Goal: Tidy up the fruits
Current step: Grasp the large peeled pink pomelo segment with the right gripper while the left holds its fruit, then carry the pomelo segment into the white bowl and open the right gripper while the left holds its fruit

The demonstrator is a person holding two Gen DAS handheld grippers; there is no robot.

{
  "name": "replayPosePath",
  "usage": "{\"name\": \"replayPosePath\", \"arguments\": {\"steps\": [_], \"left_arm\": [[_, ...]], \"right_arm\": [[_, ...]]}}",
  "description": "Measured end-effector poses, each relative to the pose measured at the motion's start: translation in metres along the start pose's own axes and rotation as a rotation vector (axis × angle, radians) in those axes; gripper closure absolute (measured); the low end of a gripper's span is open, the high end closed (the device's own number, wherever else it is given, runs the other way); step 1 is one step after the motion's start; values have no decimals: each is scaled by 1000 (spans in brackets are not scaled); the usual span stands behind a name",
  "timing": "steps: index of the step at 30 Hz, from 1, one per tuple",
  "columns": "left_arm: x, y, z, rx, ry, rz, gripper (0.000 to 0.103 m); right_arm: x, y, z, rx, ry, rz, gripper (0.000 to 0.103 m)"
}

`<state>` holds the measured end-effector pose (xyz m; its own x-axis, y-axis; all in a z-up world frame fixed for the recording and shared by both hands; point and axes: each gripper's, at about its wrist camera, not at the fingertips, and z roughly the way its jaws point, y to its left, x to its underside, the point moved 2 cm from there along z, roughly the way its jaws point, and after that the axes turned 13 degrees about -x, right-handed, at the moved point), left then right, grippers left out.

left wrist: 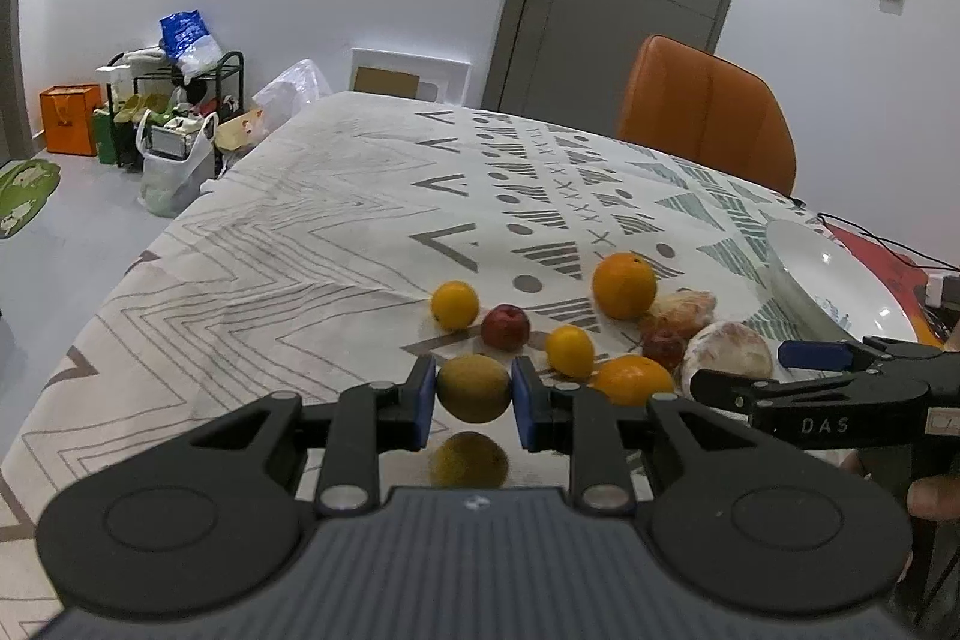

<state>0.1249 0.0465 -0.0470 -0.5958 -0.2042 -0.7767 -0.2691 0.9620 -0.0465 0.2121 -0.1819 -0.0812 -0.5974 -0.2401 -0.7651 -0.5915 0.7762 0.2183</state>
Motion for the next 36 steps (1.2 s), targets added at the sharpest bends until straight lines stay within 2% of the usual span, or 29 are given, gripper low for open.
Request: {"name": "replayPosePath", "arguments": {"steps": [11,14,15,26,36], "left_arm": [[3,9,4,-16,10,-19,77],[4,9,4,-18,10,-23,78],[4,10,4,-19,9,-24,78],[2,9,0,-4,-2,-22,78],[1,-17,-5,29,-12,24,78]], "right_arm": [[-1,3,9,-22,5,-25,0],[-2,5,8,-9,-6,-39,15],[-3,5,6,-15,-5,-33,17],[-3,5,-16,-40,-61,-6,18],[1,-7,-45,-40,-134,24,19]]}}
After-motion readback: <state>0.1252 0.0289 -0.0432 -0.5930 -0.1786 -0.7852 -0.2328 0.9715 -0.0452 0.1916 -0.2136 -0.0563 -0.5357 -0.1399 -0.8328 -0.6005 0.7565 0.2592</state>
